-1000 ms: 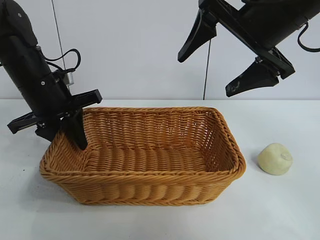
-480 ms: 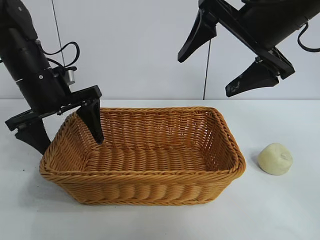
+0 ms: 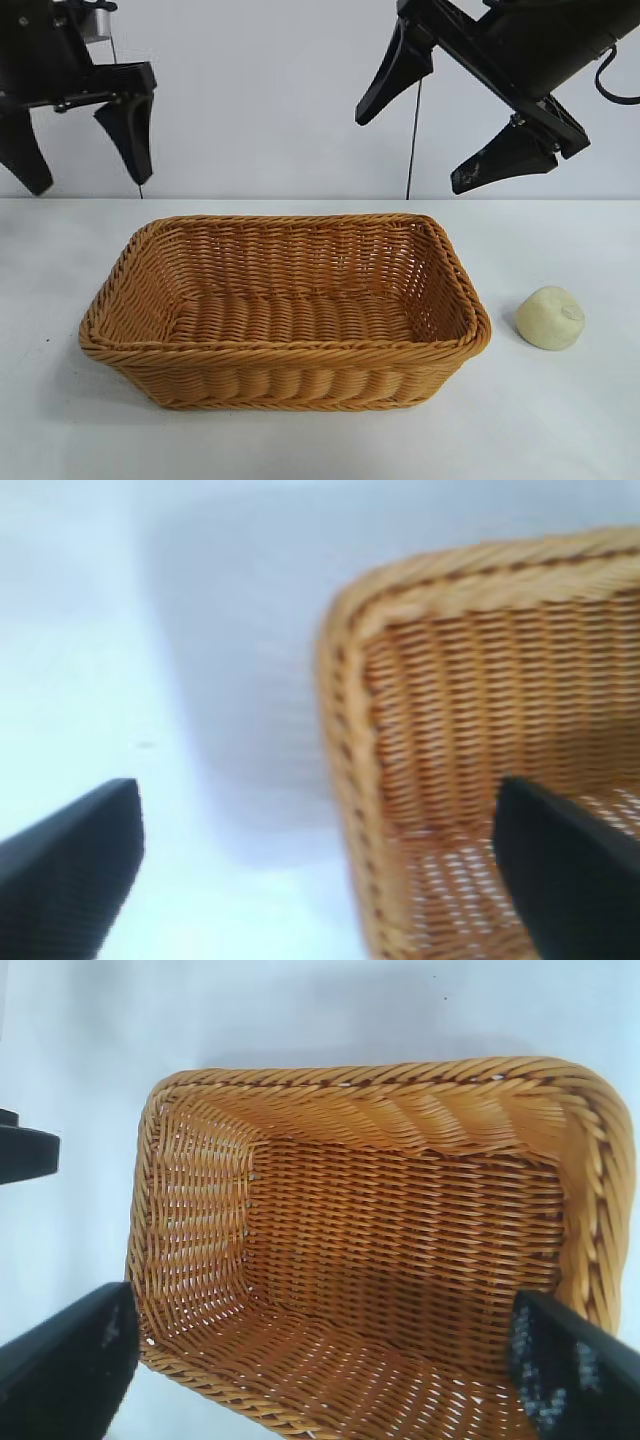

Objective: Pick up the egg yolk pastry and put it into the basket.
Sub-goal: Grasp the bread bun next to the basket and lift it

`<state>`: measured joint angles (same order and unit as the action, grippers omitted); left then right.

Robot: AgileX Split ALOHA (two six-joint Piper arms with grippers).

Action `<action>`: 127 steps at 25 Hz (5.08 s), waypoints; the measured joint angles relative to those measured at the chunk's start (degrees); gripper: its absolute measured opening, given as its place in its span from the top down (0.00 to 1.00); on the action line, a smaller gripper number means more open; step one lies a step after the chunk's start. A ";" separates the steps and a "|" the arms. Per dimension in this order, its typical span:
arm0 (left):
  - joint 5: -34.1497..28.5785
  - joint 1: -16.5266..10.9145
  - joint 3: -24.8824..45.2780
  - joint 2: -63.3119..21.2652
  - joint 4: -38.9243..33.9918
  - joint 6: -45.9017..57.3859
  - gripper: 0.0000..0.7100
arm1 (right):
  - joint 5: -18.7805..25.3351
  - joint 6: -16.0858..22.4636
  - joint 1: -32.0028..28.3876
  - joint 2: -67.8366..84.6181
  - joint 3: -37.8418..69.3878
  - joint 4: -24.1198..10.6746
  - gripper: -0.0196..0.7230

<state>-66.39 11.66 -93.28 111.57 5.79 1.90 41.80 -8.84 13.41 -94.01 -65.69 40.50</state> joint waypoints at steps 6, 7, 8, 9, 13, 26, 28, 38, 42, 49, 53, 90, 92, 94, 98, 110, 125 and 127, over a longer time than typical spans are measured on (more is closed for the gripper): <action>-2.40 -5.50 -0.29 0.00 -7.53 0.39 0.02 | 0.01 0.00 0.00 0.00 0.00 0.00 0.04; -2.69 -6.25 -0.29 0.00 -8.42 0.43 0.02 | -0.07 0.00 0.00 0.00 0.00 0.00 0.04; -2.75 -7.05 -0.29 0.00 -8.93 0.43 0.02 | -0.07 0.00 0.00 0.00 0.00 0.00 0.04; -2.75 -7.75 -0.29 0.00 -9.05 0.43 0.02 | -0.07 0.00 0.00 0.00 0.00 0.00 0.04; -2.86 -8.86 0.28 -0.84 -8.99 0.31 0.02 | -0.07 0.00 0.00 0.00 0.00 0.00 0.04; -2.87 -8.86 19.02 -22.17 -2.87 -1.15 0.02 | -0.07 0.00 0.00 0.00 0.00 0.00 0.04; -2.92 -8.86 23.93 -27.60 -2.87 -1.53 0.02 | -0.07 0.00 0.00 0.00 0.00 0.00 0.04; -2.76 -8.86 46.73 -57.14 -2.87 -1.90 0.02 | -0.08 0.00 0.00 0.00 0.00 -0.13 0.04; 2.38 -8.86 55.82 -70.49 -2.87 -1.90 0.02 | -0.03 0.00 0.00 0.00 0.00 -0.13 0.04; 6.22 -8.86 64.08 -91.33 -2.87 -1.90 0.02 | 0.25 0.00 0.00 0.00 0.00 -0.13 0.04; 6.03 -8.86 64.38 -99.32 -2.87 -1.90 0.02 | 0.25 0.00 0.00 0.00 0.00 -0.13 0.04; 5.86 -8.86 64.38 -111.85 -2.87 -1.90 0.02 | 19.03 13.66 -11.52 -9.03 -13.70 -33.79 0.04; 5.86 -8.86 64.38 -111.85 -2.87 -1.90 0.02 | 18.75 13.48 -11.52 -11.68 -13.70 -33.74 0.04; 5.86 -8.86 64.38 -111.85 -2.87 -1.90 0.02 | 17.58 13.37 -11.52 -14.23 -13.70 -33.63 0.04; 5.86 -8.86 64.38 -111.85 -2.87 -1.90 0.02 | 14.74 13.24 -11.52 -18.94 -13.70 -32.93 0.04; 5.86 -8.86 64.38 -111.85 -2.87 -1.90 0.02 | 9.35 13.30 -11.52 -29.57 -13.72 -31.15 0.04; 5.86 -8.86 64.38 -111.85 -2.87 -1.90 0.02 | 10.97 12.71 -11.52 -29.12 -13.72 -31.27 0.75; 5.86 -8.86 64.38 -111.85 -2.87 -1.90 0.02 | 11.69 12.01 -11.52 -27.89 -13.72 -31.27 0.78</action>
<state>-60.53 2.81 -28.91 -0.28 2.92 0.00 53.48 3.17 1.89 -121.90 -79.41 9.23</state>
